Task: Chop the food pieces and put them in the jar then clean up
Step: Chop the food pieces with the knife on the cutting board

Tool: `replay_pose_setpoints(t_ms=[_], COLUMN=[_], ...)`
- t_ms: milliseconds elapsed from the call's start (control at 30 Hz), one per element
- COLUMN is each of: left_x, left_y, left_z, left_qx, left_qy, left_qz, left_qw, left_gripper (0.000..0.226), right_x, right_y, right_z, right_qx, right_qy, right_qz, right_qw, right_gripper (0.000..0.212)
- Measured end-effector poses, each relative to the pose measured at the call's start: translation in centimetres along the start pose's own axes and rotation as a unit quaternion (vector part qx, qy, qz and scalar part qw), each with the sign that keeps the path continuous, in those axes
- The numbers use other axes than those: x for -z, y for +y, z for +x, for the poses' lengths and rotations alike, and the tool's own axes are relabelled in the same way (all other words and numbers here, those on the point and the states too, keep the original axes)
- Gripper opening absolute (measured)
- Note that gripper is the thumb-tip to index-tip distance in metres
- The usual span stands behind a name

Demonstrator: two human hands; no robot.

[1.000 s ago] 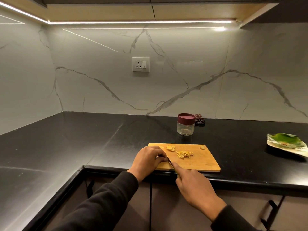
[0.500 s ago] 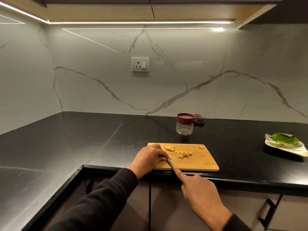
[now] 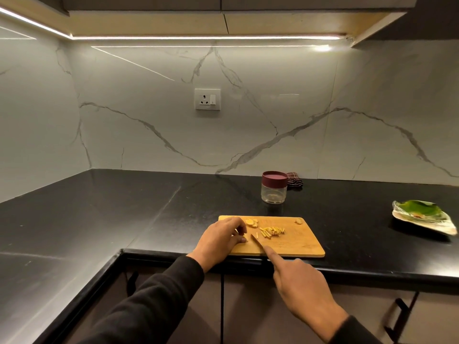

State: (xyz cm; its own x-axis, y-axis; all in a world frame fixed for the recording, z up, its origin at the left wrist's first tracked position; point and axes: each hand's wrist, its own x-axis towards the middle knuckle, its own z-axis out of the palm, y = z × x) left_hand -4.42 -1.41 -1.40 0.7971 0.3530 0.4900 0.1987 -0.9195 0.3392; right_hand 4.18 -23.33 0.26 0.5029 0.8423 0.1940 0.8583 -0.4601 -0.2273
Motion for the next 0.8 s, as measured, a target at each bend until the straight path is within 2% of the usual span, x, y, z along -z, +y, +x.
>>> replay_pose_setpoints(t_ms=[367,800], left_x=[0.2,0.3], left_y=[-0.3,-0.2], left_z=[-0.4,-0.5], left_qx=[-0.021,-0.029], left_qy=[0.035,0.043], left_qz=[0.002,0.024], left_qw=[0.999,0.998], left_gripper=[0.008,0.011], right_x=[0.0,-0.8], right_y=[0.1,-1.4], right_z=[0.5,2.2], right_qx=[-0.009,0.042], right_qy=[0.011,-0.02], right_qz=[0.059,0.099], right_qw=[0.998,0.994], right_gripper=[0.057,0.054])
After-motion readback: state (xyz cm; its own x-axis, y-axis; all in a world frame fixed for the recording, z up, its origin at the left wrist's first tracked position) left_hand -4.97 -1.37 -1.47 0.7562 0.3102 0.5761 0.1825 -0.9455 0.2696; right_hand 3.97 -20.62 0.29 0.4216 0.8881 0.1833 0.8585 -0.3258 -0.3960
